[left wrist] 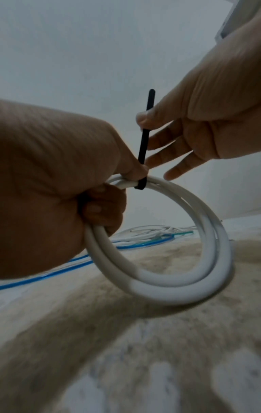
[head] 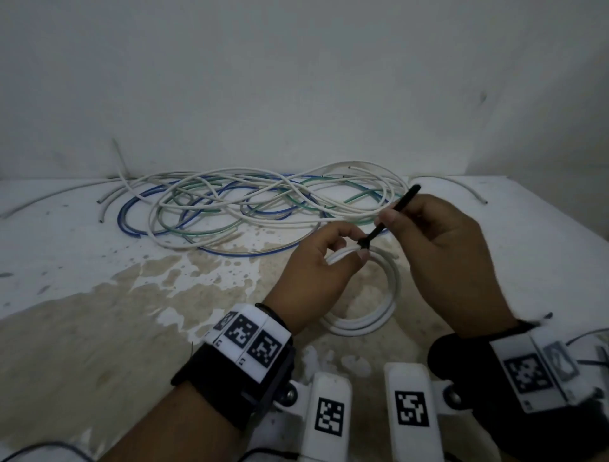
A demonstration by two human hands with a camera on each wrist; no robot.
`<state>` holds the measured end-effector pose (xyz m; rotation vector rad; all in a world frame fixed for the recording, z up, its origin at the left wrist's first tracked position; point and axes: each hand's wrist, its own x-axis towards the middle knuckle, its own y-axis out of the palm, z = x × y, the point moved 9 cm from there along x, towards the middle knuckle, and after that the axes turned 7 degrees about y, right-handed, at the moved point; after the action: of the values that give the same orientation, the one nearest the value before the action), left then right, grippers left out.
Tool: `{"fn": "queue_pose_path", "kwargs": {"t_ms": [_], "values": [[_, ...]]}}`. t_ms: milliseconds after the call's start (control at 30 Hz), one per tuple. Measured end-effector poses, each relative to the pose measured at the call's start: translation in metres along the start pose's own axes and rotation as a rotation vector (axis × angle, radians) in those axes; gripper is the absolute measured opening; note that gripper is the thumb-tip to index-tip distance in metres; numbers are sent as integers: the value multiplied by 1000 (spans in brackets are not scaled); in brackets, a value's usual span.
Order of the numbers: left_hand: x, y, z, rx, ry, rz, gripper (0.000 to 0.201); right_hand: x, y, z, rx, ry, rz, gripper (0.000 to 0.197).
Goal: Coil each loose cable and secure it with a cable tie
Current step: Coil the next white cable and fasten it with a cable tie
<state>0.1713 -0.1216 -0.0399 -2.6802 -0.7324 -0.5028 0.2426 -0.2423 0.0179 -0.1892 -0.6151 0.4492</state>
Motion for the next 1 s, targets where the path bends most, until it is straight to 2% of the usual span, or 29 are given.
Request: {"fn": "queue_pose_path", "kwargs": {"t_ms": [100, 200, 267, 333, 400, 467, 533, 633, 733, 900, 1000], "values": [[0, 1, 9, -81, -84, -3, 11, 0, 11, -9, -14, 50, 94, 7], [-2, 5, 13, -221, -157, 6, 8, -2, 17, -13, -64, 21, 134, 18], [-4, 7, 13, -195, -150, 11, 10, -1, 15, -14, -128, -15, 101, 18], [-2, 5, 15, -114, -139, -3, 14, -1, 14, -10, -214, -111, 86, 8], [0, 1, 21, -44, -131, -26, 20, -3, 17, -8, -272, -193, 98, 11], [1, -1, 26, -17, -141, -49, 28, -5, 21, -6, -274, -241, 125, 10], [0, -1, 28, -34, -160, -62, 28, -5, 23, -5, -267, -258, 135, 8], [-1, 1, 26, -71, -171, -45, 23, -5, 20, -7, -282, -248, 118, 11], [-1, 3, 24, -84, -151, -26, 22, -1, 14, -15, -301, -155, 77, 10], [0, 4, 15, 79, -25, 47, 15, 0, 14, -24, -278, -36, 74, 12], [0, 6, 11, 134, 4, 75, 13, -2, 16, -22, -269, -50, 46, 12]]}}
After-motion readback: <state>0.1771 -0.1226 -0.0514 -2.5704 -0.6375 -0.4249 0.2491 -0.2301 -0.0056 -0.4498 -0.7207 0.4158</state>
